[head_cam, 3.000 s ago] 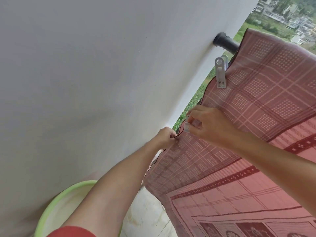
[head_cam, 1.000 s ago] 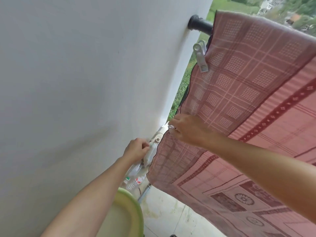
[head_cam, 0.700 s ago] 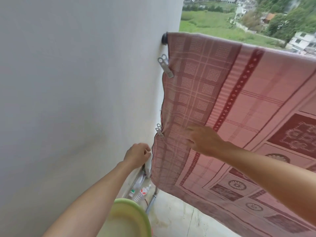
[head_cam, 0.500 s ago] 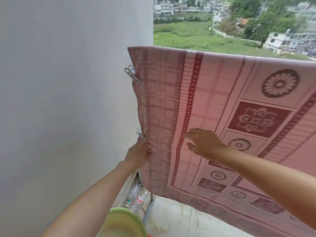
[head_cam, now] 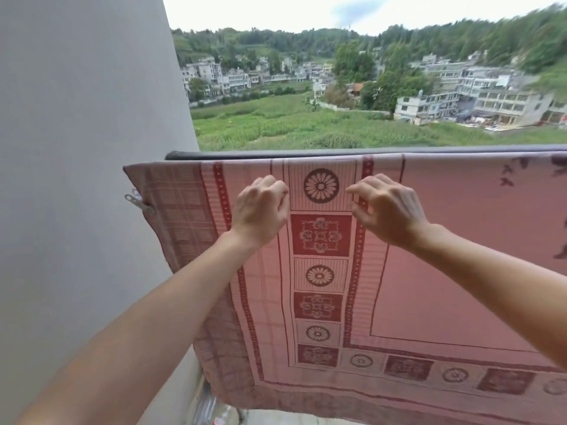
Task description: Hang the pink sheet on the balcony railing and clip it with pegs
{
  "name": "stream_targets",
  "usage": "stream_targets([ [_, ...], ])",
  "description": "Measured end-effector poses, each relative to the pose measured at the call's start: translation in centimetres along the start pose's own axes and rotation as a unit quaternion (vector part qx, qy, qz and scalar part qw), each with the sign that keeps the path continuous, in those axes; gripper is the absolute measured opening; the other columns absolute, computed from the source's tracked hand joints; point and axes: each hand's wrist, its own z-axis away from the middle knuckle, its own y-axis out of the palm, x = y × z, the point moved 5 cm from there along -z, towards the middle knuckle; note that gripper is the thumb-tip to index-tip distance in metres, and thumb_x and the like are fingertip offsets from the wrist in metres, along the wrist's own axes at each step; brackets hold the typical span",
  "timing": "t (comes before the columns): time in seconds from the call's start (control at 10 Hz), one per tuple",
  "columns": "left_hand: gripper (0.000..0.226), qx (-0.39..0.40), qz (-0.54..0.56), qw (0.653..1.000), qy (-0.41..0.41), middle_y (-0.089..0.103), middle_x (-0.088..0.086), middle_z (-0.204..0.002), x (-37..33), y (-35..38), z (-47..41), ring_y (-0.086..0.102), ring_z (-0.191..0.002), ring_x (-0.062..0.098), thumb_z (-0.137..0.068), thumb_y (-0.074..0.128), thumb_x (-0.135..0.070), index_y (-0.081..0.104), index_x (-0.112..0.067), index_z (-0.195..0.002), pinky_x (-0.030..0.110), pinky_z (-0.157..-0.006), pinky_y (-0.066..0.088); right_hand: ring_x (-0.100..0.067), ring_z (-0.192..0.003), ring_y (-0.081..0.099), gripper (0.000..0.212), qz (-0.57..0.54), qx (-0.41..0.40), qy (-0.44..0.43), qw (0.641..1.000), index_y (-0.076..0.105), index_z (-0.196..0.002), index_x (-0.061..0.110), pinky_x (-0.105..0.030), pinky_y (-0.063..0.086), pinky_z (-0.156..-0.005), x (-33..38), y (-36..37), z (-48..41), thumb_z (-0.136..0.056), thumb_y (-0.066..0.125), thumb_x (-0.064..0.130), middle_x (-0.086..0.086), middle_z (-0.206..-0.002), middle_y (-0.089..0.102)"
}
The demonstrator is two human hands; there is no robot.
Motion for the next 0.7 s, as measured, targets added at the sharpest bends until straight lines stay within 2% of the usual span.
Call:
stream_targets([
  [0.1, 0.02, -0.048, -0.035, 0.998, 0.01, 0.064, 0.006, -0.107, -1.2, -0.4, -3.9, 0.056, -0.102, 0.022, -0.094, 0.056, -0.022, 0.067, -0.009, -0.106, 0.035, -0.091, 0.043, -0.03, -0.108, 0.056, 0.033, 0.033, -0.038, 0.05, 0.997, 0.065, -0.116, 0.007, -0.046, 0.051, -0.082, -3.0, -2.2, -2.0, -0.09, 0.063, 0.028, -0.013, -0.118, 0.064],
  [0.2, 0.039, 0.035, -0.076, 0.996, -0.024, 0.059, 0.007, -0.124, -0.1, 1.7, -6.2, 0.052, -0.115, 0.024, -0.1, 0.041, -0.041, 0.057, -0.015, -0.125, 0.04, -0.1, 0.035, -0.033, -0.117, 0.052, 0.05, 0.048, 0.027, 0.121, 0.991, 0.055, -0.129, 0.009, -0.05, 0.043, -0.096, -5.7, -1.4, -3.3, -0.095, 0.052, 0.045, -0.015, -0.129, 0.057],
  [0.3, 0.045, 0.073, -0.119, 0.99, -0.028, 0.06, 0.004, -0.117, 1.6, 3.5, -6.4, 0.052, -0.108, 0.024, -0.1, 0.028, -0.053, 0.055, -0.022, -0.119, 0.041, -0.1, 0.031, -0.033, -0.113, 0.055, 0.065, 0.059, 0.07, 0.149, 0.985, 0.051, -0.132, 0.013, -0.049, 0.036, -0.103, -6.7, 0.0, -3.2, -0.095, 0.03, 0.063, -0.014, -0.125, 0.06],
  [0.4, 0.042, 0.035, -0.146, 0.989, -0.014, 0.055, 0.005, -0.107, 2.3, 4.8, -5.9, 0.048, -0.101, 0.027, -0.099, 0.03, -0.052, 0.052, -0.02, -0.115, 0.041, -0.1, 0.028, -0.033, -0.11, 0.053, 0.066, 0.085, 0.042, 0.128, 0.987, 0.048, -0.131, 0.015, -0.048, 0.034, -0.103, -6.9, 1.2, -2.7, -0.094, 0.027, 0.065, -0.012, -0.123, 0.058],
  [0.7, 0.04, -0.038, -0.15, 0.988, 0.0, 0.05, 0.008, -0.099, 2.2, 5.4, -5.5, 0.045, -0.094, 0.028, -0.099, 0.033, -0.05, 0.05, -0.015, -0.11, 0.044, -0.097, 0.032, -0.032, -0.11, 0.054, 0.074, 0.081, 0.065, 0.116, 0.988, 0.049, -0.131, 0.015, -0.049, 0.036, -0.099, -6.7, 0.2, -3.1, -0.091, 0.022, 0.07, -0.013, -0.125, 0.058],
])
